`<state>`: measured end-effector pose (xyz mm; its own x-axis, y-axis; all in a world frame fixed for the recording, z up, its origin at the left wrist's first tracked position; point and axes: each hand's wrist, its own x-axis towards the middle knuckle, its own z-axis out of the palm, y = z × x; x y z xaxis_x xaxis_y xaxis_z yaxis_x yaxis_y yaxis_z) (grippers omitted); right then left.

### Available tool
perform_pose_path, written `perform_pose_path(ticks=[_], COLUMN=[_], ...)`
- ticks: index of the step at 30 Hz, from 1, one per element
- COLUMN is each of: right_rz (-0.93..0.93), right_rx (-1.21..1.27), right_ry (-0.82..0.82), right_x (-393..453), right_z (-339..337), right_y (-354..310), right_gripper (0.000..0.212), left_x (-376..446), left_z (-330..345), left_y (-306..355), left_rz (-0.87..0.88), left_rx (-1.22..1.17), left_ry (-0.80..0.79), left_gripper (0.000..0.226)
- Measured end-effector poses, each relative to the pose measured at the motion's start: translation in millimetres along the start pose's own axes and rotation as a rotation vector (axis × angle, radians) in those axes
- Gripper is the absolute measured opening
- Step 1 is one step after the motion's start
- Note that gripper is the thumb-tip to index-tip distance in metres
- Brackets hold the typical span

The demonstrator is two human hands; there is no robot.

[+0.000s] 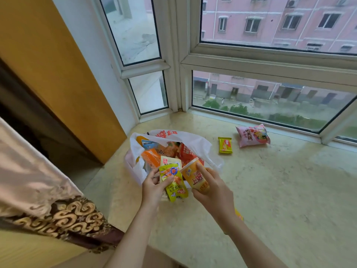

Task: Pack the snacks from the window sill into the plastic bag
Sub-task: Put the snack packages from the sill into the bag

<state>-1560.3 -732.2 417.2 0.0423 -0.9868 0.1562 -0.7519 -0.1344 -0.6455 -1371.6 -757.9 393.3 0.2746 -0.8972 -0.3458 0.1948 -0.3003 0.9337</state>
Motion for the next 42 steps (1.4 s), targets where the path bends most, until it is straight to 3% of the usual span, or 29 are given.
perform_pose_path(ticks=[6, 15, 21, 24, 28, 30, 34, 38, 42], right_rz=[-0.012, 0.009, 0.085, 0.072, -0.039, -0.126, -0.275, -0.331, -0.557], right_rx=[-0.147, -0.310, -0.352, -0.367, -0.415, -0.437, -0.448, -0.497, -0.609], right_ry=[-0.108, -0.166, -0.238, -0.262, -0.310, -0.324, -0.422, -0.548, -0.577], right_x=[43, 82, 108, 118, 139, 149, 160, 154, 148], right_z=[34, 83, 103, 112, 126, 135, 147, 157, 172], right_y=[-19, -23, -15, -15, -22, -19, -14, -10, -8], right_gripper=[0.082, 0.093, 0.086, 0.080, 0.087, 0.088, 0.083, 0.088, 0.101], left_x=[55, 145, 181, 190, 202, 206, 217, 214, 200], left_z=[-8, -3, 2, 1, -13, -24, -45, -53, -44], left_y=[3, 0, 1, 4, 2, 4, 8, 0, 1], left_rz=[-0.038, -0.128, -0.110, -0.028, 0.049, 0.121, 0.193, 0.129, 0.250], left_rx=[0.004, 0.209, 0.468, 0.529, 0.557, 0.613, 0.820, 0.773, 0.806], left_ry=[-0.021, -0.008, 0.043, 0.001, -0.106, -0.067, -0.050, -0.189, -0.194], left_gripper=[0.052, 0.047, 0.080, 0.078, 0.050, 0.042, 0.043, 0.042, 0.038])
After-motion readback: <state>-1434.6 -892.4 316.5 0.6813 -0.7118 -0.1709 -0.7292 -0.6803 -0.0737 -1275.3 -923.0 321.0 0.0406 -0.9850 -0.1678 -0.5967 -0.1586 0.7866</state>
